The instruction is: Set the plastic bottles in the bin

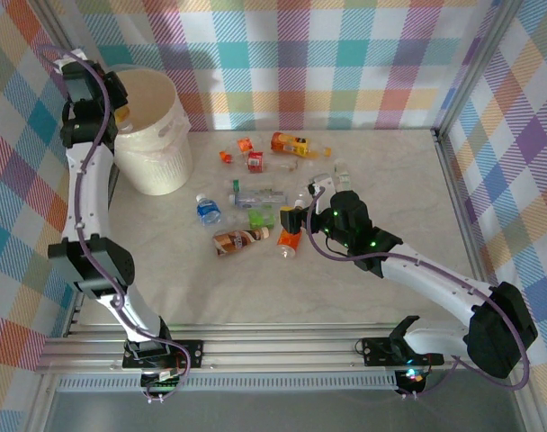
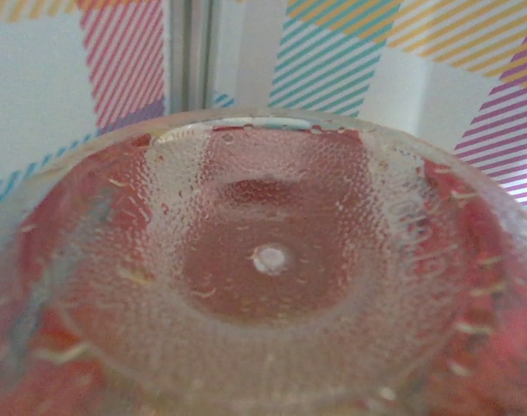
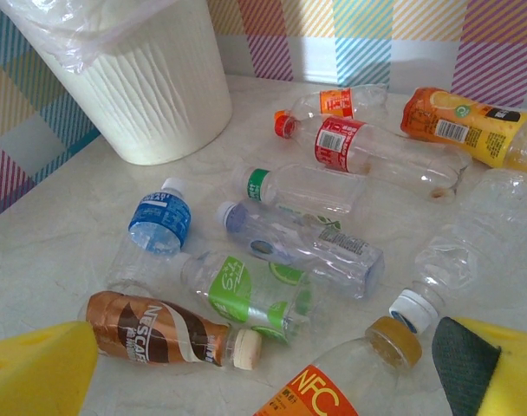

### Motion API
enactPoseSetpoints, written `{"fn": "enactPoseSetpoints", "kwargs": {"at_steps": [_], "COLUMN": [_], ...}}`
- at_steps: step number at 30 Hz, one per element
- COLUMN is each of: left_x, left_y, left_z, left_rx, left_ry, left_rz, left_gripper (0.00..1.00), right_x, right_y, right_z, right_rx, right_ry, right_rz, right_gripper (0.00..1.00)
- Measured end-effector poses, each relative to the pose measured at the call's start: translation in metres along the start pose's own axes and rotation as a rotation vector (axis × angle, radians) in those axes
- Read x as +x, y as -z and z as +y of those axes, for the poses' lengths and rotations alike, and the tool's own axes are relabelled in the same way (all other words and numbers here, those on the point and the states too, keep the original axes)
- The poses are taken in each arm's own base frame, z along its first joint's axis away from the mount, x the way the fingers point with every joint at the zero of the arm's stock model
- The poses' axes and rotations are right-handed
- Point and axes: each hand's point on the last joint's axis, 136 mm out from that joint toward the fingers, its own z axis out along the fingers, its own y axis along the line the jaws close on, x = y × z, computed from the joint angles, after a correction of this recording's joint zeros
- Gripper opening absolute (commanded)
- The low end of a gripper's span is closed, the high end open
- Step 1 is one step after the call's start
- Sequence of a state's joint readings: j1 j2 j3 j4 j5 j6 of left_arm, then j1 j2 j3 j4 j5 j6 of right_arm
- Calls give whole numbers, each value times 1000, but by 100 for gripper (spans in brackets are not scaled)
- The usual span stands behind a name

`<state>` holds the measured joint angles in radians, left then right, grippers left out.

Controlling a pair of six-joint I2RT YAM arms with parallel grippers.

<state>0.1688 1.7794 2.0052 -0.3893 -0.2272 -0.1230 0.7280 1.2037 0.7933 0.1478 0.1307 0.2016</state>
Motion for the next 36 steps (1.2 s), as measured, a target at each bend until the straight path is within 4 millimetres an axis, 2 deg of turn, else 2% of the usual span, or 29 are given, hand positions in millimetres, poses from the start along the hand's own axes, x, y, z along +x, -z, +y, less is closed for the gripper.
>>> {"fn": "enactPoseSetpoints", "kwargs": {"at_steps": [7,18,26,28,36], "left_x": [21,73,101,102,99], "left_y": [-43,-70,-98,-99,-96], "left_z": [-4,-6,-4,-4,-5], "left_rx": [55,81,57,52,45], "left_ry": [40,66,80,91,135], "left_rz": [80,238,305,313,320], "left_gripper": [55,58,71,73,93], "right_x": [8,12,14,13,13], "right_y": [0,1,2,2,3], "right_z": [-3,-15,-23,-25,-28], "right_rx": [12,81,128,138,156], "right_ry": [-3,-31,-53,-65,-97], "right_rz": [32,44,47,44,37], "right_gripper": [100,100,100,100,100]}}
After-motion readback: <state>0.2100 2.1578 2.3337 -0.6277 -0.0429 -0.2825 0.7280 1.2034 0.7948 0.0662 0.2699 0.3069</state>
